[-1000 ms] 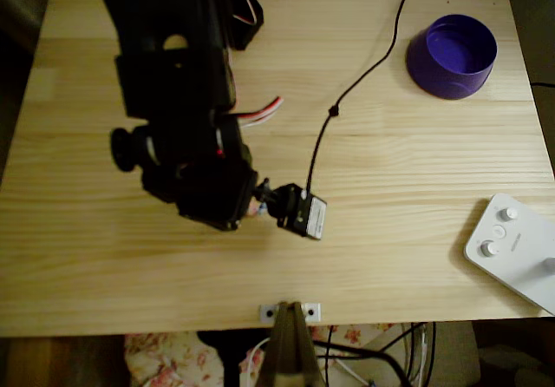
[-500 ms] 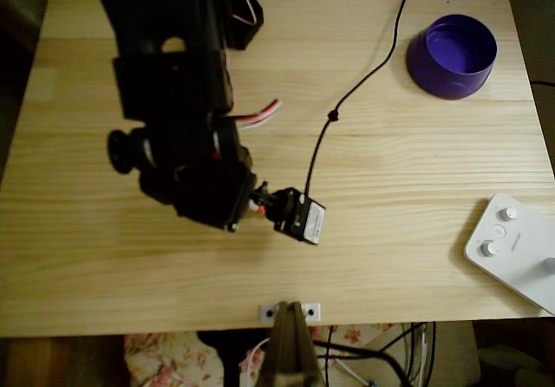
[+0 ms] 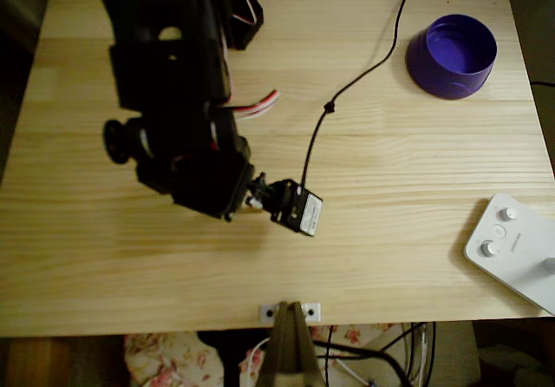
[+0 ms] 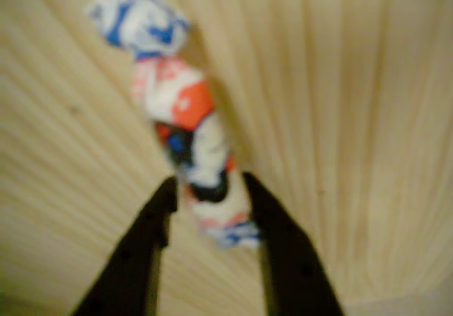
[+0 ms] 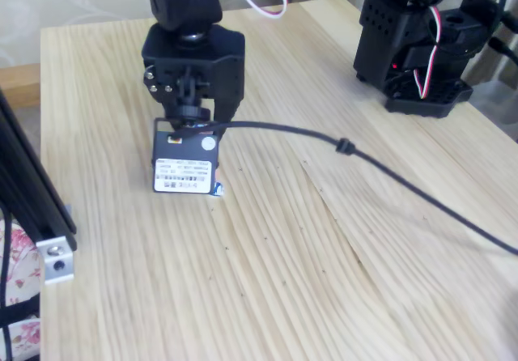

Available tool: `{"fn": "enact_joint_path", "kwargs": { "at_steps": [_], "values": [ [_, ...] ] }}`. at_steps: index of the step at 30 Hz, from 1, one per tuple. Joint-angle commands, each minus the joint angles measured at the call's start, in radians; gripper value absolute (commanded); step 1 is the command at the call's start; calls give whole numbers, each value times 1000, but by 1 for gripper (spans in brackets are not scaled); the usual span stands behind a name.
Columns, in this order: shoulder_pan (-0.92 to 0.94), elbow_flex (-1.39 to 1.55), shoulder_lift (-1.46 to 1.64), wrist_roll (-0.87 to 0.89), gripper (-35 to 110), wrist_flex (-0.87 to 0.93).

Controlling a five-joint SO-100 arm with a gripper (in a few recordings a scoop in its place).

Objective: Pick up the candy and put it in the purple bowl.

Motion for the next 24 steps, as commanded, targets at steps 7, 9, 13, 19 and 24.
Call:
{"fn": "enact_joint_path", "kwargs": {
  "at_steps": [7,9,13,19,24],
  "values": [
    [71,-15,132,-100,20,0],
    [74,-51,132,-84,21,6],
    [52,-101,144,-49,21,23],
    [14,-170,137,-2,21,23],
    [-46,-160,152,8,22,80]
  ]
}}
